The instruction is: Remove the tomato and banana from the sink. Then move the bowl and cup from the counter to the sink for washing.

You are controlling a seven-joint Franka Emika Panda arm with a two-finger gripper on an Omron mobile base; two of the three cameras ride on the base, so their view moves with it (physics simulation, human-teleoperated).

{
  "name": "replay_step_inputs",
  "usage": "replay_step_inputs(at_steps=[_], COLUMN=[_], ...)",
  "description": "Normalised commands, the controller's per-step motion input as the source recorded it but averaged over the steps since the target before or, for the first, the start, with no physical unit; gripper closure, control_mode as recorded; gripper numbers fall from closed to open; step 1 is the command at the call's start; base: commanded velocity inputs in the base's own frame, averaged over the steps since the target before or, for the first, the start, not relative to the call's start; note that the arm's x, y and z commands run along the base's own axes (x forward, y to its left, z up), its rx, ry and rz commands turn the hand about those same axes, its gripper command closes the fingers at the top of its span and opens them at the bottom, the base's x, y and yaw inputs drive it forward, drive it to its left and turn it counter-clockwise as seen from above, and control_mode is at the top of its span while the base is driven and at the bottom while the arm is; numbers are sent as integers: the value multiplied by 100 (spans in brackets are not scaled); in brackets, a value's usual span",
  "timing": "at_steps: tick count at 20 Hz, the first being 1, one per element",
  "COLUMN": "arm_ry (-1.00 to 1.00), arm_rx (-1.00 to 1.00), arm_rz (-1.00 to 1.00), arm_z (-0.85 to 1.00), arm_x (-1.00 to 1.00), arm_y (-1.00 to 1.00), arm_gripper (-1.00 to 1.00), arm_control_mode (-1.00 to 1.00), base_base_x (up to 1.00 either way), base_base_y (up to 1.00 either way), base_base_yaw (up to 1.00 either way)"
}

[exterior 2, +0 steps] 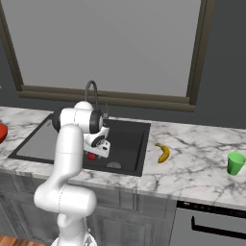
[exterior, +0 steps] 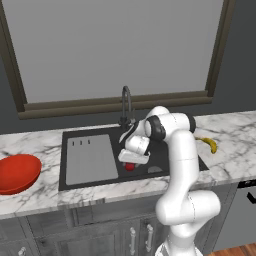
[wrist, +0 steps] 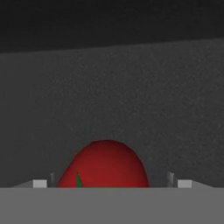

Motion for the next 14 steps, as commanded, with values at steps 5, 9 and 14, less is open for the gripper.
replay_step_inputs(at_steps=[5,9,14], arm_ry=[3,0,0], arm_rx=[0,0,0], arm_rz=[0,0,0], arm_z=[-6,-9,-9], arm_x=[0,2,3], arm_y=[3,9,11], arm_gripper=[-100,-100,-100], arm_control_mode=[-100,-100,-100], base_base_x=[0,0,0], base_base_y=[0,0,0], base_base_yaw=[0,0,0])
